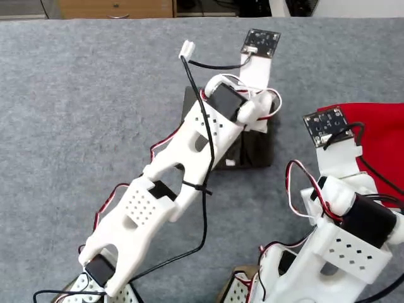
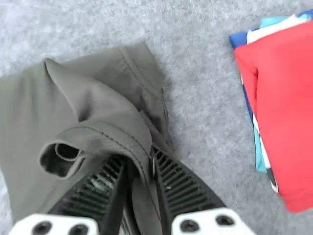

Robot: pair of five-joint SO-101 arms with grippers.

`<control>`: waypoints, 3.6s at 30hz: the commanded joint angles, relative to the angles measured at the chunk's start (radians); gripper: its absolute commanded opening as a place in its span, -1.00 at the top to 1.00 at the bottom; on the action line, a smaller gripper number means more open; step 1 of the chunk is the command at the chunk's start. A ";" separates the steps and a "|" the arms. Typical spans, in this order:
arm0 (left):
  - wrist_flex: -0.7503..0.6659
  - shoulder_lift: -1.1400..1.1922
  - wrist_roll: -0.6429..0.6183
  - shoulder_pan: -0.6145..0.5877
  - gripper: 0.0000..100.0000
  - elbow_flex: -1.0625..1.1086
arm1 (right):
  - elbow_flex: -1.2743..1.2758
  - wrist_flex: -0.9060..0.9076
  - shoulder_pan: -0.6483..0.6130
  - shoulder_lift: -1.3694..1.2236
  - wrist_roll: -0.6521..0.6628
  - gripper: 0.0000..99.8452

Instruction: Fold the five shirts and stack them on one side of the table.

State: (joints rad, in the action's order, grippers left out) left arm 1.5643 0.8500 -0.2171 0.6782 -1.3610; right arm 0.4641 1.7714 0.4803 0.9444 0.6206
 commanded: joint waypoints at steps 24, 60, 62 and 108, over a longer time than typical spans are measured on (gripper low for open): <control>0.199 0.081 0.117 -0.176 0.59 -0.308 | -0.004 0.011 0.010 0.007 0.003 0.99; 0.193 -0.883 0.546 -1.263 0.96 1.039 | -0.223 -0.631 -0.630 -0.961 -0.229 1.00; 0.193 -0.881 0.546 -1.280 0.96 1.039 | -0.289 -0.649 -0.619 -1.053 -0.215 1.00; 0.193 -0.881 0.546 -1.361 0.96 1.109 | -1.313 -0.196 -0.547 -1.736 -0.175 0.99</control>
State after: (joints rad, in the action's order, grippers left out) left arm 1.7499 0.0169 0.3230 -0.6859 -0.2685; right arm -0.7695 1.6747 -0.0921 -0.7633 0.3920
